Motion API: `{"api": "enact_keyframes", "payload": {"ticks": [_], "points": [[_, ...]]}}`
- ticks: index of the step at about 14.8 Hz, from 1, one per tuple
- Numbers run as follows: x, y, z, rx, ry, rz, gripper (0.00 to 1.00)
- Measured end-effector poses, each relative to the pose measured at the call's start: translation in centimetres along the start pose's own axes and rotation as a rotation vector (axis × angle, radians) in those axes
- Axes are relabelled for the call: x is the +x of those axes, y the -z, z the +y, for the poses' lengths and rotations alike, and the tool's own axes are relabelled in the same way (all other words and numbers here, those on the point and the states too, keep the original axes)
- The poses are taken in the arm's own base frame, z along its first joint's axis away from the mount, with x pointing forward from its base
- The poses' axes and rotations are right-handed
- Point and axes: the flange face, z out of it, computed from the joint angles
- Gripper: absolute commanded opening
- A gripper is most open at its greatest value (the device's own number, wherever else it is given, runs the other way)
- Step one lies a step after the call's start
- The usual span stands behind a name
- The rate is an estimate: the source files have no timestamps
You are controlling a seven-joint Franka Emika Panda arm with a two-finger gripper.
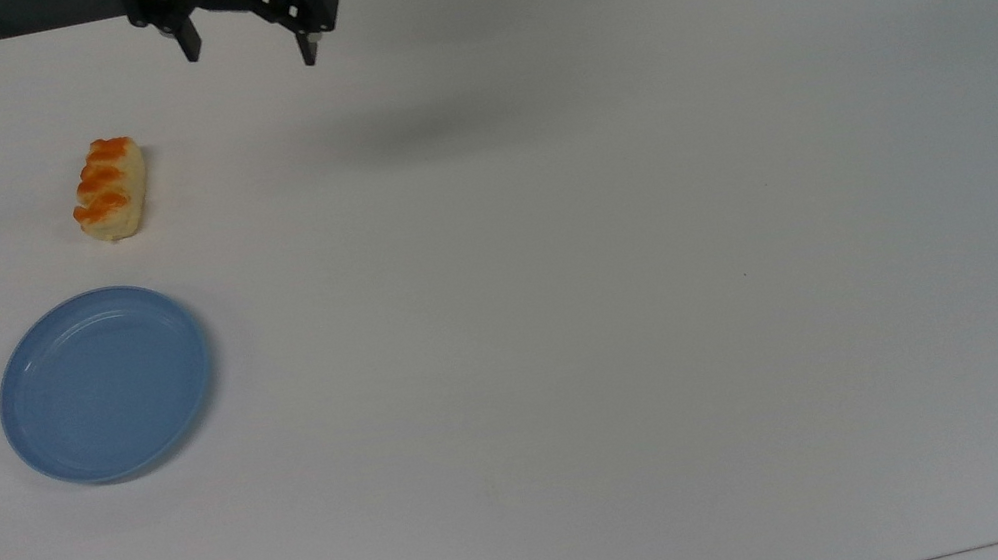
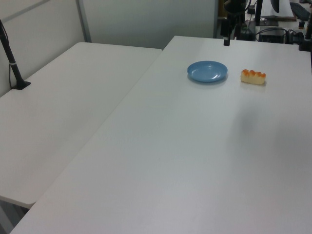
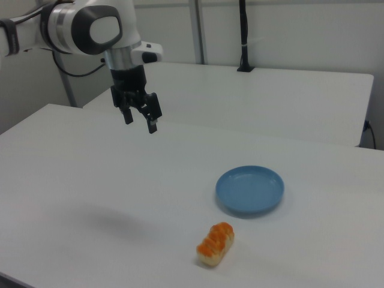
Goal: Put the bread on a plate
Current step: 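Move the open gripper over the orange-topped bread roll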
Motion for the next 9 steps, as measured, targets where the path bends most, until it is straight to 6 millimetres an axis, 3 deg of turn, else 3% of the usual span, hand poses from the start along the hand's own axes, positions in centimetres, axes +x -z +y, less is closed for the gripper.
{"api": "enact_keyframes", "payload": {"ticks": [2, 5, 7, 9], "points": [[0.2, -0.2, 3.0, 0.000, -0.039, -0.004, 1.00], [0.4, -1.7, 9.3, -0.002, -0.057, -0.028, 1.00], [0.3, -4.5, 13.3, -0.002, -0.068, -0.029, 1.00], [0.4, -7.1, 15.2, -0.008, -0.065, -0.017, 1.00]]}}
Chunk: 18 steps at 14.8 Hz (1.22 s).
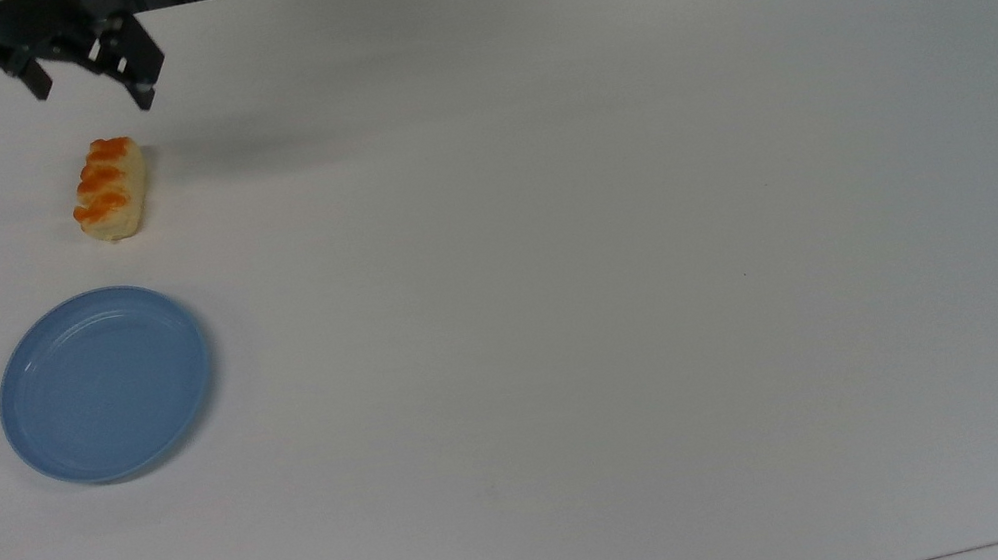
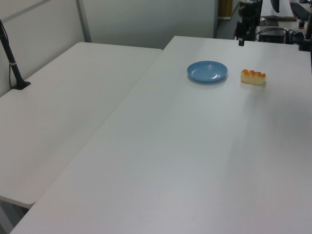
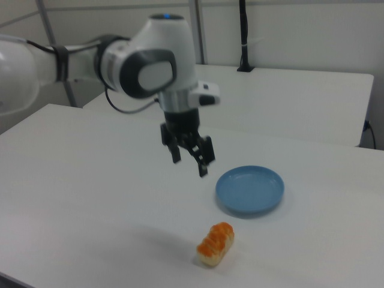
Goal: Put the bread on a plate
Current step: 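Move the open gripper over the orange-topped bread roll, then lower the gripper onto the bread roll and close on it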
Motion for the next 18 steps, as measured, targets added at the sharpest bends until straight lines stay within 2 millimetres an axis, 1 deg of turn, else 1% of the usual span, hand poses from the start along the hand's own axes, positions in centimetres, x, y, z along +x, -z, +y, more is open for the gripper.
{"api": "enact_keyframes", "payload": {"ticks": [1, 2, 4, 5, 7, 8, 9, 14, 15, 17, 18], "points": [[0.2, -2.1, 1.1, -0.015, 0.008, 0.001, 1.00], [0.3, -3.3, 1.5, -0.026, 0.013, -0.003, 1.00], [0.4, -6.4, 2.2, -0.055, 0.027, -0.011, 1.00], [0.3, -9.0, 2.5, -0.073, 0.035, -0.016, 1.00], [0.1, -11.7, 2.8, -0.082, 0.036, -0.025, 1.00], [-0.1, -12.5, 3.2, -0.086, 0.038, -0.031, 1.00], [-0.3, -13.1, 4.0, -0.088, 0.046, -0.038, 1.00], [-0.8, -14.3, 7.4, -0.087, 0.071, -0.048, 1.00], [-0.9, -15.0, 7.7, -0.089, 0.076, -0.040, 1.00], [-0.7, -16.9, 7.3, -0.093, 0.089, -0.038, 1.00], [-0.5, -17.4, 6.9, -0.095, 0.097, -0.038, 1.00]]}}
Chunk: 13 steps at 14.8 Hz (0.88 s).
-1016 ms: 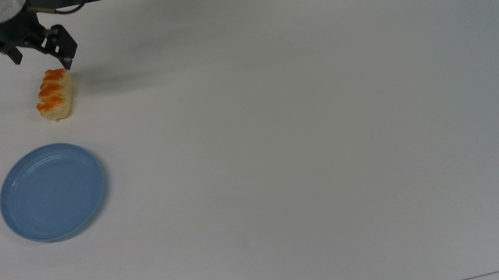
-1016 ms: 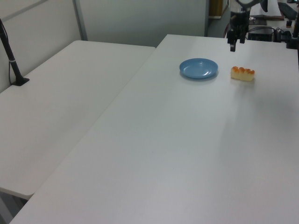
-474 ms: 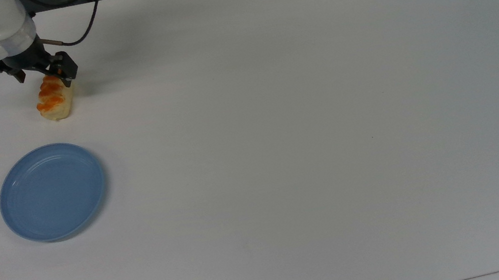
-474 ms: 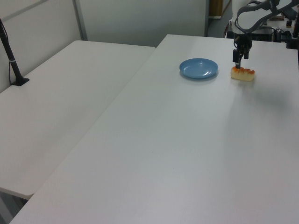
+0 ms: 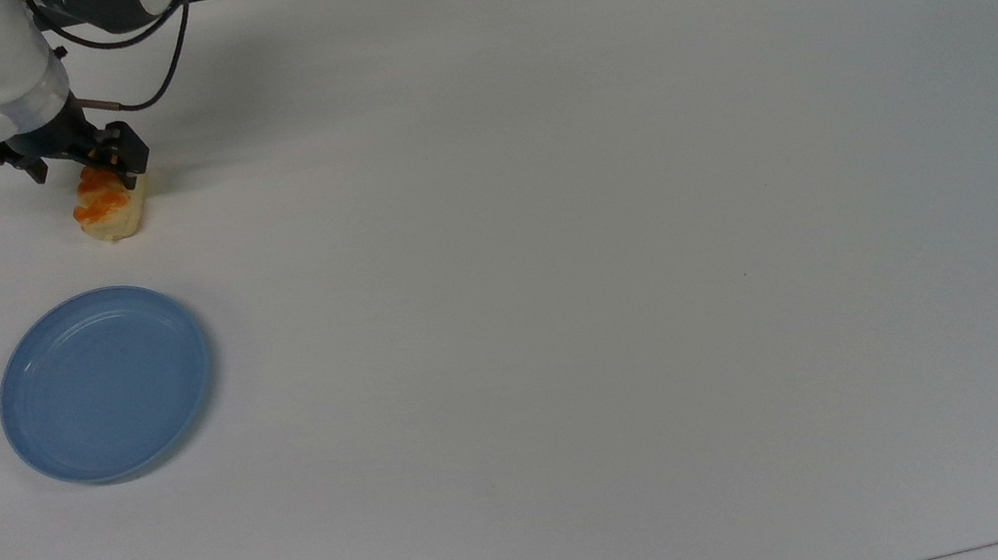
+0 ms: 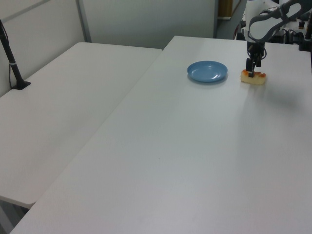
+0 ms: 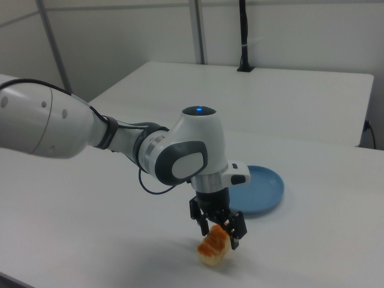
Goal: Put the bread on a plate
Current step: 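Lower the gripper onto the bread roll and close on it, then lift the held bread roll and carry it over the blue plate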
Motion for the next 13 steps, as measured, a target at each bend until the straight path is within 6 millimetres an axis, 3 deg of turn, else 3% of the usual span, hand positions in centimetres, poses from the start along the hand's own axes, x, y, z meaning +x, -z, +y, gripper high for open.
{"api": "enact_keyframes", "payload": {"ticks": [2, 3, 4, 6, 8, 13], "points": [[0.3, 0.0, -0.9, -0.001, 0.013, 0.001, 1.00], [0.5, 0.1, -1.5, -0.002, 0.019, 0.003, 0.95], [0.6, 0.1, -1.6, -0.002, 0.021, 0.003, 0.84], [0.6, 0.1, -1.7, -0.002, 0.022, 0.003, 0.74], [0.5, 0.0, -1.7, -0.001, 0.023, 0.001, 0.46], [0.4, -0.4, -1.8, 0.001, 0.050, -0.007, 0.12]]}}
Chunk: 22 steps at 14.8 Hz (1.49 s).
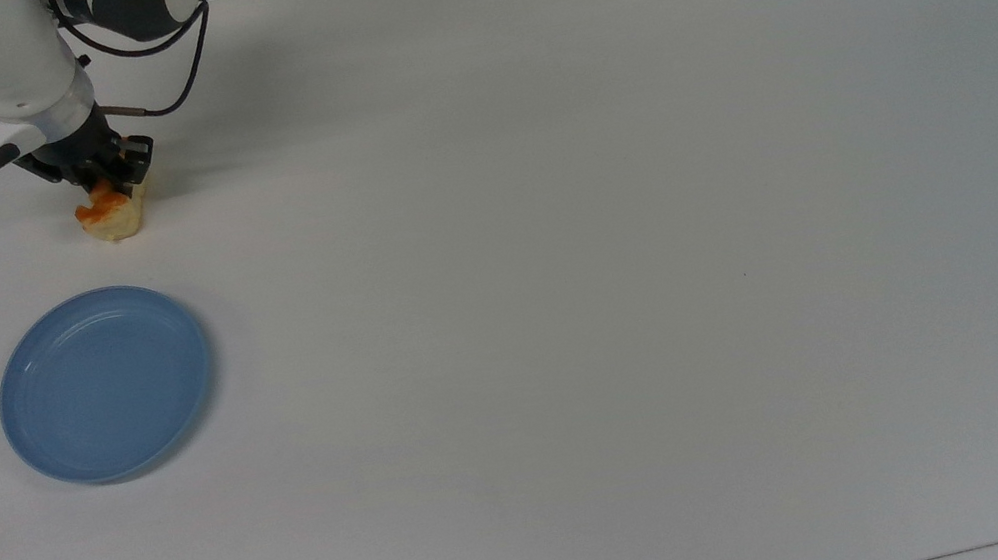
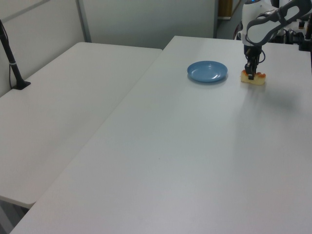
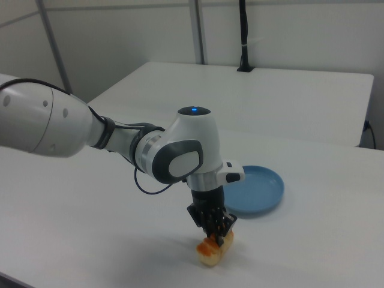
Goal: Put the bread on a plate
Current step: 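Lift the held bread roll and carry it over the blue plate, then lower the bread roll onto the blue plate and open the gripper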
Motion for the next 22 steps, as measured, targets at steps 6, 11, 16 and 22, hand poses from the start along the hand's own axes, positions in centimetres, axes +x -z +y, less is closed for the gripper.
{"api": "enact_keyframes", "payload": {"ticks": [6, 11, 16, 22], "points": [[-0.1, 0.6, 0.1, 0.005, 0.042, -0.013, 0.11], [0.9, 9.1, 1.3, 0.054, 0.013, 0.010, 0.11], [3.4, 16.2, 1.2, 0.076, -0.003, 0.137, 0.12], [11.2, 12.5, 0.9, 0.054, -0.084, 0.206, 0.12]]}}
